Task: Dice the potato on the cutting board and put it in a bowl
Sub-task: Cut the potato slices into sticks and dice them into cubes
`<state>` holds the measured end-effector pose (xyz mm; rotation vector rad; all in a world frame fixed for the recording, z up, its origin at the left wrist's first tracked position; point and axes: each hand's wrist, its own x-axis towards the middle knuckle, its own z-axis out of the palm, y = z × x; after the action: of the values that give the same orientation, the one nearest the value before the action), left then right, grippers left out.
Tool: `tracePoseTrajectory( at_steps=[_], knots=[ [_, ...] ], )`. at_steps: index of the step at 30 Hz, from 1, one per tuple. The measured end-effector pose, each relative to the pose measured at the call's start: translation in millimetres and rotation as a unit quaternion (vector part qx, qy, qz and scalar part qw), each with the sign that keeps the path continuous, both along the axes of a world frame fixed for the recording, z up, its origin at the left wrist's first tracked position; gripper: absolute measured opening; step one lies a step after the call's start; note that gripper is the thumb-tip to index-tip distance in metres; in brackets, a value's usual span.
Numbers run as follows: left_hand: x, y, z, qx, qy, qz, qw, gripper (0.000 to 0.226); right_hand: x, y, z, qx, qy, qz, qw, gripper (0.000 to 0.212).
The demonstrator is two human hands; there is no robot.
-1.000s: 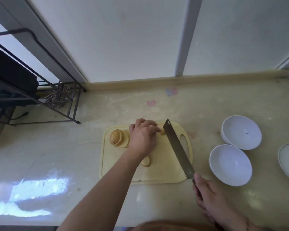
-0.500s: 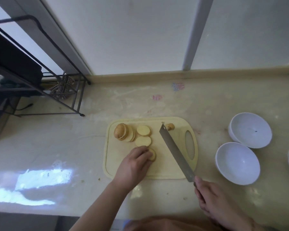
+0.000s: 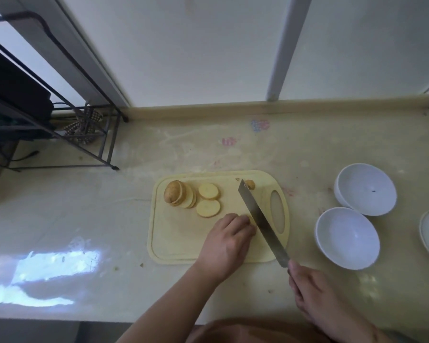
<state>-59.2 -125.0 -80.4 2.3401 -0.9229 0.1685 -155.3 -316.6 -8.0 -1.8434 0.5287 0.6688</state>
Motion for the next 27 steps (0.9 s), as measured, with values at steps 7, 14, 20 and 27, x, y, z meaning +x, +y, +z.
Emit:
tracePoseTrajectory(
  at_steps=[7,14,20,27],
  knots=[
    [4,-1,2,-0.013,0.009,-0.009,1.000,0.008,-5,4,8,-0.022,0.002,0.018,1.000,0.064],
    [4,-2,2,-0.022,0.033,0.002,0.999,0.015,-4,4,18,-0.113,-0.010,0.053,0.992,0.054],
    [3,1,-3,-0.047,0.039,0.014,0.998,0.011,23,19,5,-0.092,-0.055,0.065,0.992,0.057],
    [-2,10,-5,-0.053,0.037,0.039,0.997,0.006,9,10,8,-0.060,-0.074,0.039,0.995,0.067]
  ],
)
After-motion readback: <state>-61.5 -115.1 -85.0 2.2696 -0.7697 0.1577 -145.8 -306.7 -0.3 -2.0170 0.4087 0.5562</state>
